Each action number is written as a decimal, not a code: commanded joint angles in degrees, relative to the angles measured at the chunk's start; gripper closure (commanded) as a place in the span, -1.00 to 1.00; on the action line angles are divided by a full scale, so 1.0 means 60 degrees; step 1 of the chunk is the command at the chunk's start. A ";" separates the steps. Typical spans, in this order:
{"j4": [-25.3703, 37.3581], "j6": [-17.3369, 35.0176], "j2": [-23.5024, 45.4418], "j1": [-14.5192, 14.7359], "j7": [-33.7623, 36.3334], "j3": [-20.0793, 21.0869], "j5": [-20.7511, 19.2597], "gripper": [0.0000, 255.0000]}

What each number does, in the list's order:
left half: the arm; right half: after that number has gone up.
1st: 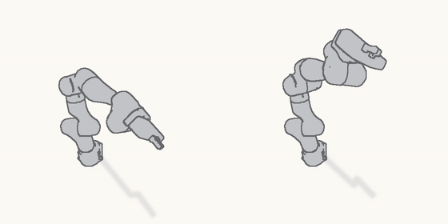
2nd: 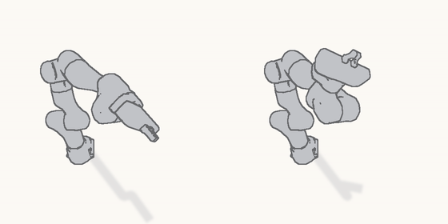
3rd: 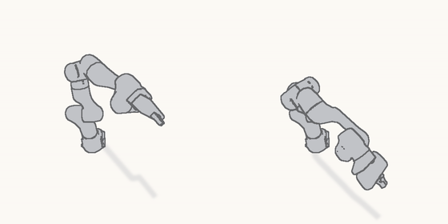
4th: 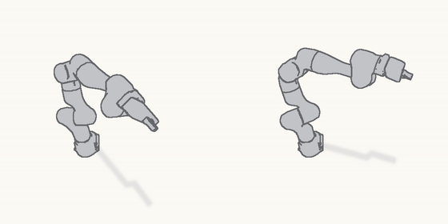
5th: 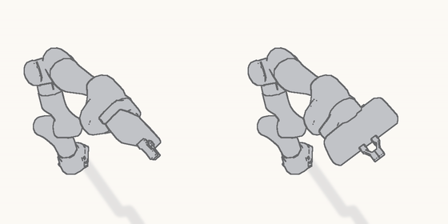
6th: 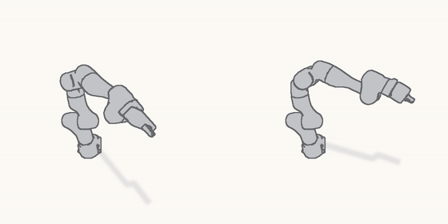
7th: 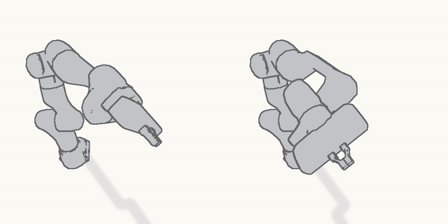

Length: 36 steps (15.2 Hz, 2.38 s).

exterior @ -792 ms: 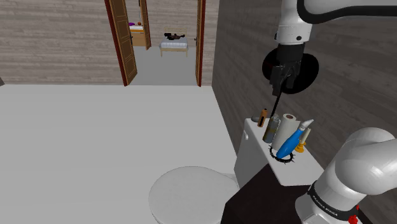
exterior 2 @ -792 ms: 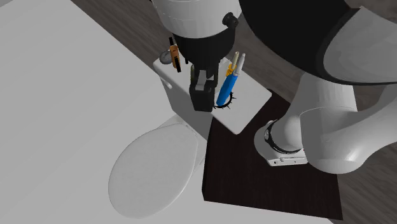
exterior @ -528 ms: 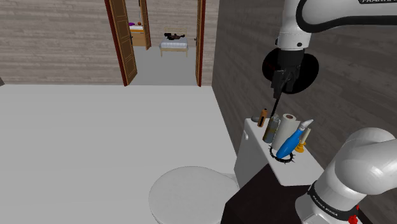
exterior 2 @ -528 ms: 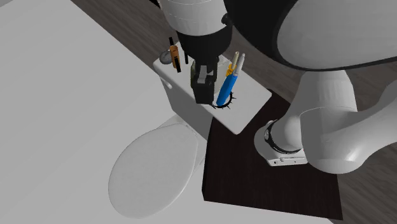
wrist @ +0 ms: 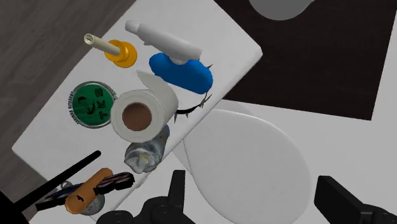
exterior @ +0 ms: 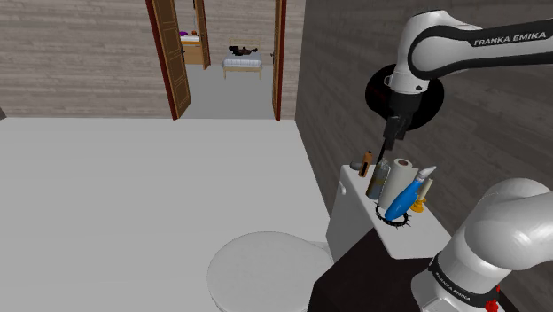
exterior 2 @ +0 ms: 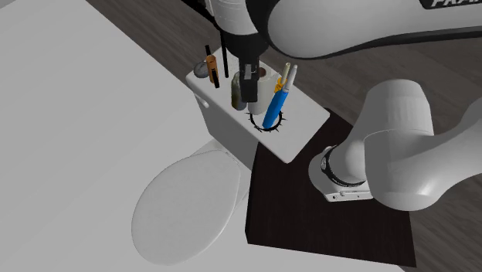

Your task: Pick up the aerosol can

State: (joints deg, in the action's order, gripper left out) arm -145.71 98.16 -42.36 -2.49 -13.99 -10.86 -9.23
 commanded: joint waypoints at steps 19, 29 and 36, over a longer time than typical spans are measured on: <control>-0.0895 0.5093 0.3702 0.0086 -0.3612 -0.3077 -0.0567 -1.00; -0.0906 0.5096 0.3693 0.0084 -0.3605 -0.3072 -0.0571 1.00; -0.0574 0.4299 0.3215 0.0027 -0.3521 -0.2900 -0.0623 1.00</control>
State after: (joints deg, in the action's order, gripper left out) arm -149.52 124.98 -22.44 -2.30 -35.33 -28.56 -12.94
